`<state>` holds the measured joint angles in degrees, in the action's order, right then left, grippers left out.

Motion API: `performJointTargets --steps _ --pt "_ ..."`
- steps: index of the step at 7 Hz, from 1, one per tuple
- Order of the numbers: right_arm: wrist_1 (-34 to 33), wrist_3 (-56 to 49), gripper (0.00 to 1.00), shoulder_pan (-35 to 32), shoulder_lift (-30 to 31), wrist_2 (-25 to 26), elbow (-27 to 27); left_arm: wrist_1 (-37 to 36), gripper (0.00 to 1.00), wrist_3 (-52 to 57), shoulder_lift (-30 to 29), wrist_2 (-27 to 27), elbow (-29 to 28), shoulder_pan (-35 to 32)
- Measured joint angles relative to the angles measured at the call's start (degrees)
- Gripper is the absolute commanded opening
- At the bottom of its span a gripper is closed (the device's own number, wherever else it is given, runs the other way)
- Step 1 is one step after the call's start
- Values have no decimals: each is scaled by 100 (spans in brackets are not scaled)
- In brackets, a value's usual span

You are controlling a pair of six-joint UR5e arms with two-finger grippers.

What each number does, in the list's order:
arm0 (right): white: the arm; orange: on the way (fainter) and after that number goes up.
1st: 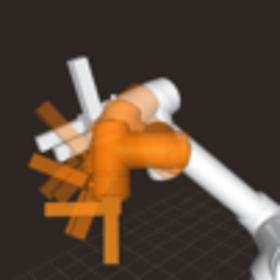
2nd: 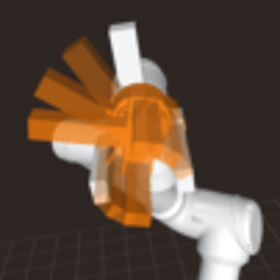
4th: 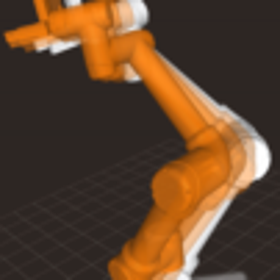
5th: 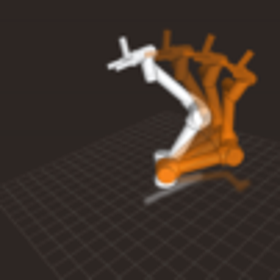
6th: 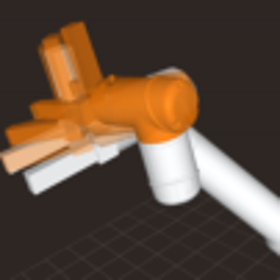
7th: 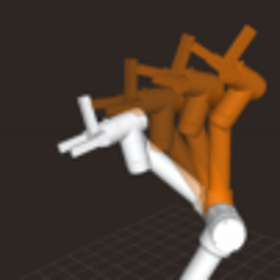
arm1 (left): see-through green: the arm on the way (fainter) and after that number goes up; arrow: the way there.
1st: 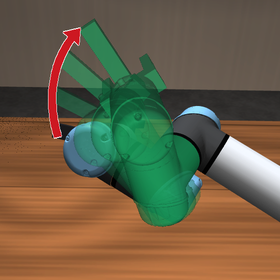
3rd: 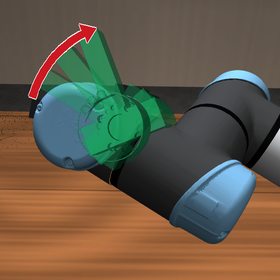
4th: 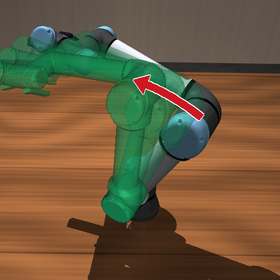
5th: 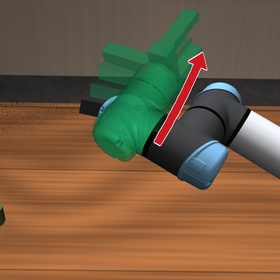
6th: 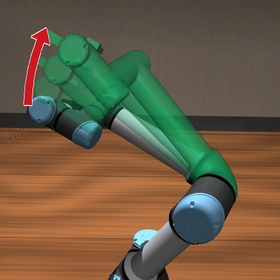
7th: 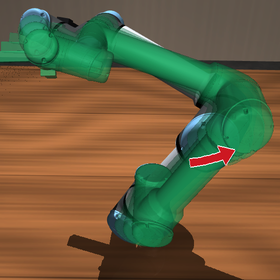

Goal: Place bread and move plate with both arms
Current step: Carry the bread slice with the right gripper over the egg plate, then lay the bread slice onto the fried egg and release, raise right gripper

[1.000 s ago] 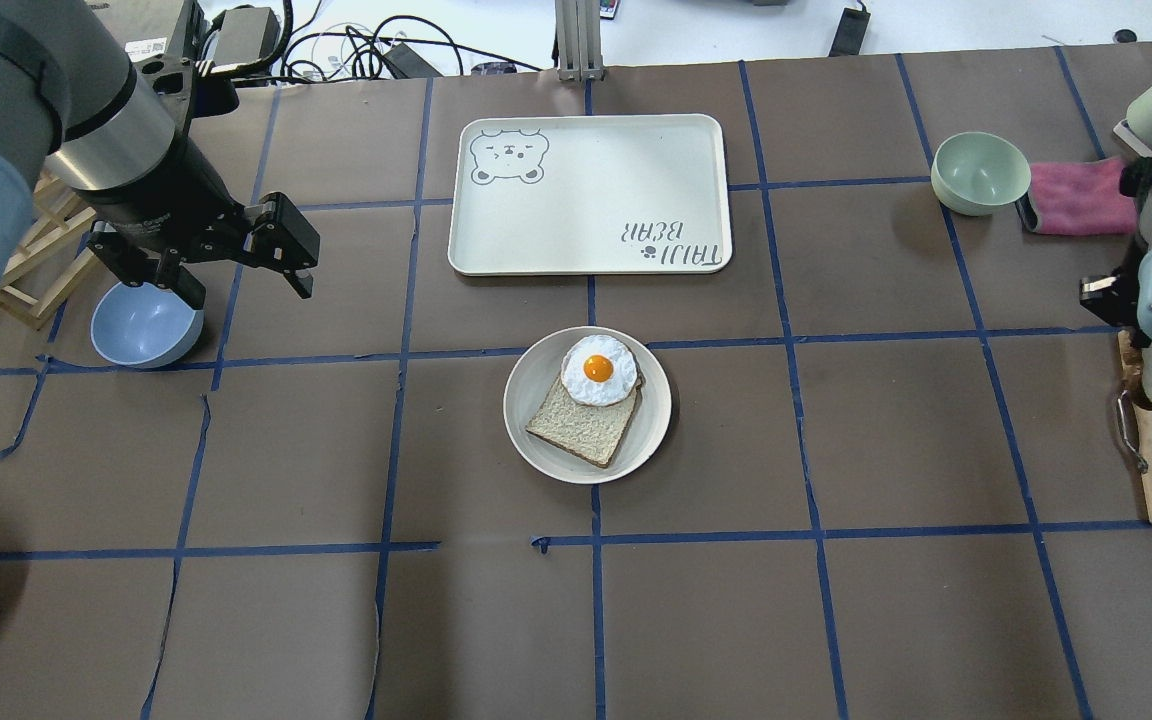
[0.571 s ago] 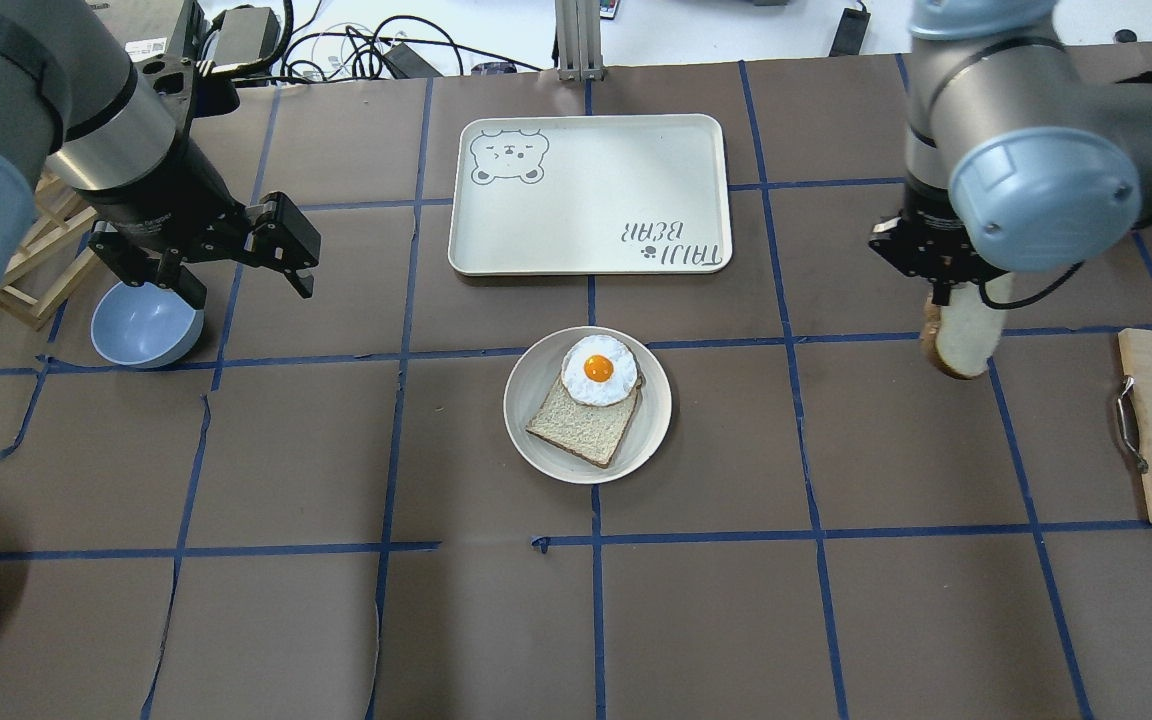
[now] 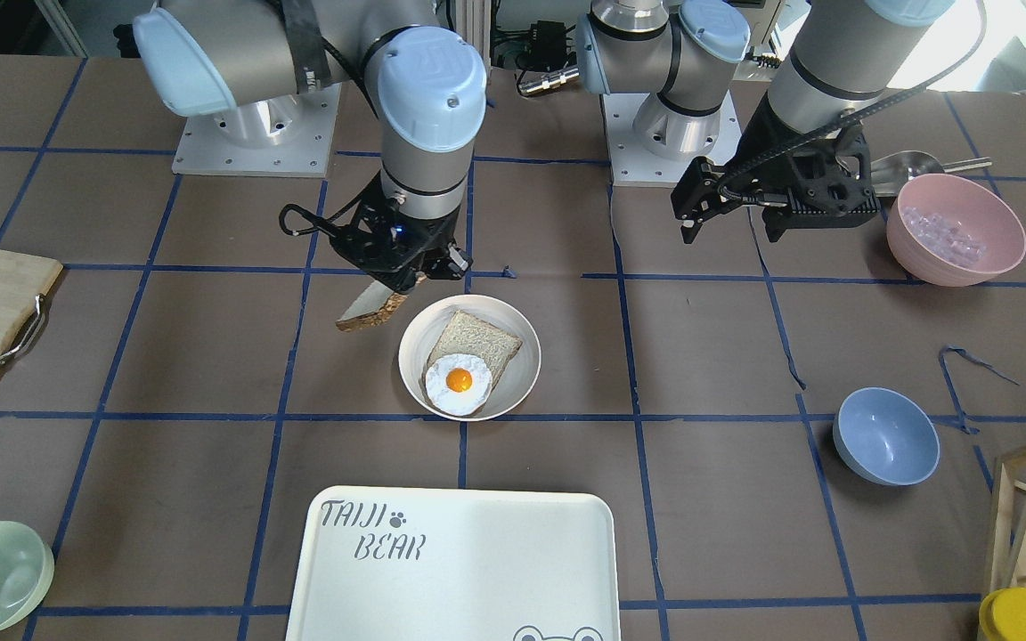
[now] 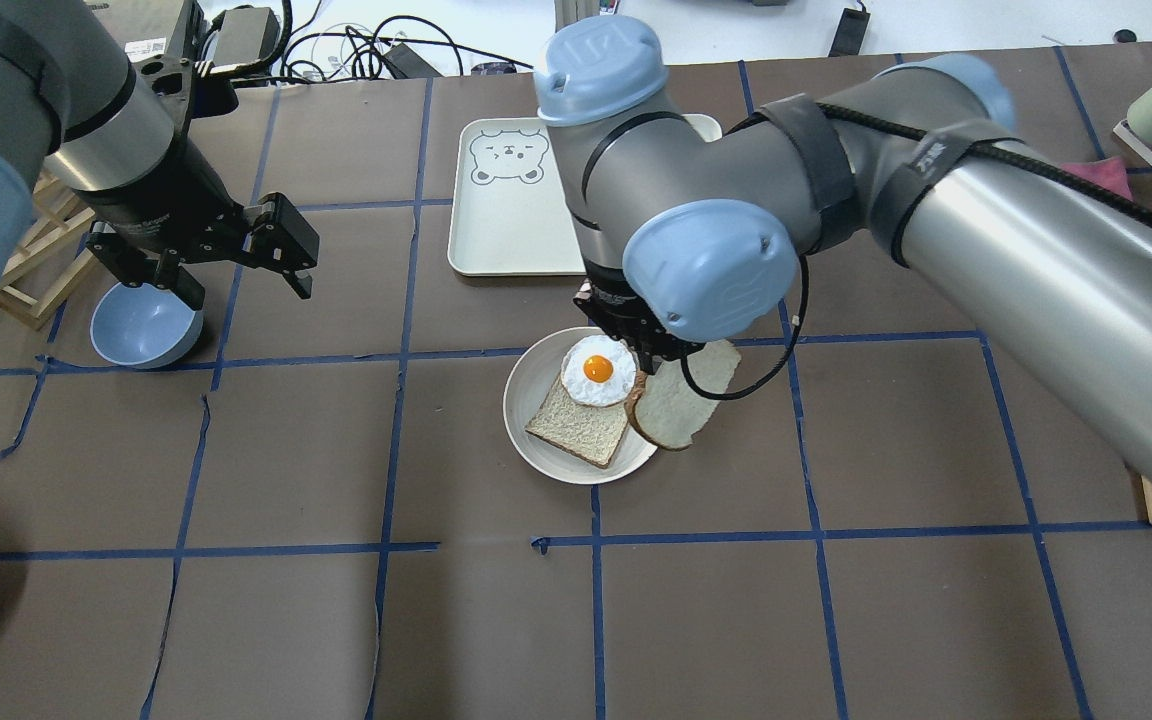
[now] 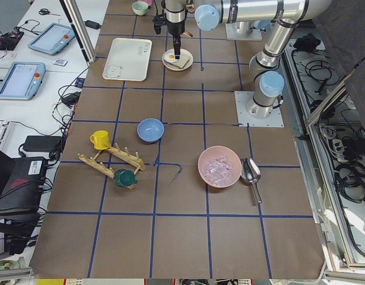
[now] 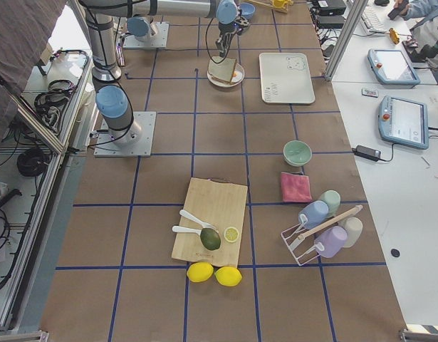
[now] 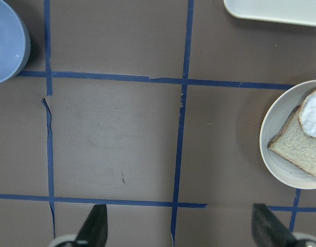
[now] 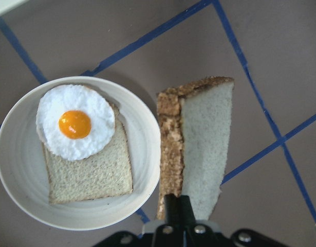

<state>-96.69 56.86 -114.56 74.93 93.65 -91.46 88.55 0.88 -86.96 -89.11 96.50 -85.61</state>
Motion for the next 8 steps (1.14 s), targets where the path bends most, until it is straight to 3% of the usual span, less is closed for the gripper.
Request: performJointTargets --steps 5,6,7,8 --pt "-1122 426 0 -214 -793 -169 -33 3 100 0 -6 4 3 -5" --pt "-1161 428 17 -215 -831 -195 -38 2 100 0 -10 6 1 -6" --pt "-1178 419 48 -216 -853 -216 -40 -2 100 0 -14 7 0 -4" --pt "-1183 415 71 -215 -855 -227 -34 -4 100 0 -14 7 0 -3"
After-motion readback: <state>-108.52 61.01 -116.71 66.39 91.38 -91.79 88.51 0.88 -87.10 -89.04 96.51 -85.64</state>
